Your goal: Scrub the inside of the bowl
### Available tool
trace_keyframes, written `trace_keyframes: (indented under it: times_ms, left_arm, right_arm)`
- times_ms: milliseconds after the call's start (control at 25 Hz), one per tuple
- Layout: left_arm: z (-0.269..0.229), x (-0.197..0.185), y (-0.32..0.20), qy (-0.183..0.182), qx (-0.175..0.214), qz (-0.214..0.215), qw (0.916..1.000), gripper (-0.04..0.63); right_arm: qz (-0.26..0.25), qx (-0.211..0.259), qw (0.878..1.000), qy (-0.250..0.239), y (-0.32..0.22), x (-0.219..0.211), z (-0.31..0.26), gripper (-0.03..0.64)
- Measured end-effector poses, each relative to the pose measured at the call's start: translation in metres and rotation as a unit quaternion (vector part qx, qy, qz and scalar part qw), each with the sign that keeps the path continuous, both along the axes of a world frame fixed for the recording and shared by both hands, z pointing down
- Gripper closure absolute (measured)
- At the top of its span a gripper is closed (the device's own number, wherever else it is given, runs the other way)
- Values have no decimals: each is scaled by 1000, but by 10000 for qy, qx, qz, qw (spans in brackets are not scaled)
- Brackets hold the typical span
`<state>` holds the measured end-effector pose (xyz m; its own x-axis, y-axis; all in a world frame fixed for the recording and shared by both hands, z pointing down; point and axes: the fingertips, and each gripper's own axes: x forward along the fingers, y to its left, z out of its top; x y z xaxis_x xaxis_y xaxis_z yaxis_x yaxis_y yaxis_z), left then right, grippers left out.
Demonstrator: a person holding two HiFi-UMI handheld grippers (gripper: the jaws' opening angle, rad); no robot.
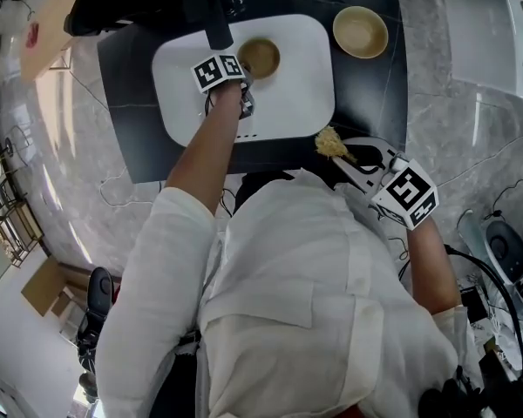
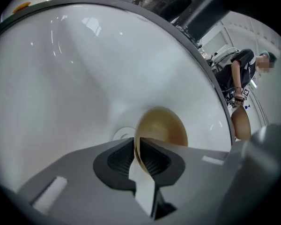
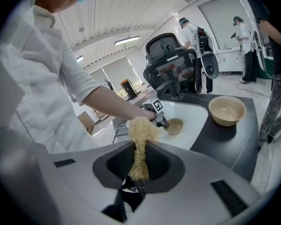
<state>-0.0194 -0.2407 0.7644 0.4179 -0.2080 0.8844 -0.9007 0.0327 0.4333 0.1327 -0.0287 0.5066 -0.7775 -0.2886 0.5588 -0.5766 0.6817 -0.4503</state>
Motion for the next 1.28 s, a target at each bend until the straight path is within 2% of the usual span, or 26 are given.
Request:
trace_keyframes:
  times_ms: [160,320,400,560,640,720,760,840,1040,1160,1280]
  left_arm:
    - [-13,0,-2,-13,215,170,9996,540]
    - [-29,-15,3,-351,410,368,9979,495]
    - [-37,-17,9,-399,539,475,9966,489]
    - [-77,-27,22,-388,1096,678,9909,486]
    - [-107,-28,36,-208,1384,712,9876,486]
    - [-135,-22,57,177,1599,743,9842,491]
    - [-149,-20,70,407,1667,735,9824,506]
    - [-175,-17,99,724,1743,742,9792,591]
    - [-221,-8,168,1134,1956,1187,9668,591]
    - [-240,-15,200,1418,2231,1359,9548,591]
    - [-260,-35,222,1411,2571,1630,9420,591]
  right_arm:
    - [-90,40,9999,-32,0,-5,-3,566]
    - [-171,230,9996,-22,-7,-10,-4,566]
    - [-256,298,9992,-16,-8,-12,-2,566]
    - [-522,496,9974,-96,-12,-22,-6,566]
    - [-592,559,9965,-182,-16,-27,-11,566]
    - [-617,586,9960,-257,-19,-30,-12,566]
    - [-641,600,9957,-280,-19,-32,-12,566]
    - [-713,661,9949,-254,-19,-37,-13,566]
    - [-815,953,9920,-158,-10,-49,-25,566]
    - [-938,1219,9880,-158,0,-72,-26,566]
    - [-1008,1350,9856,-151,16,-103,-25,565]
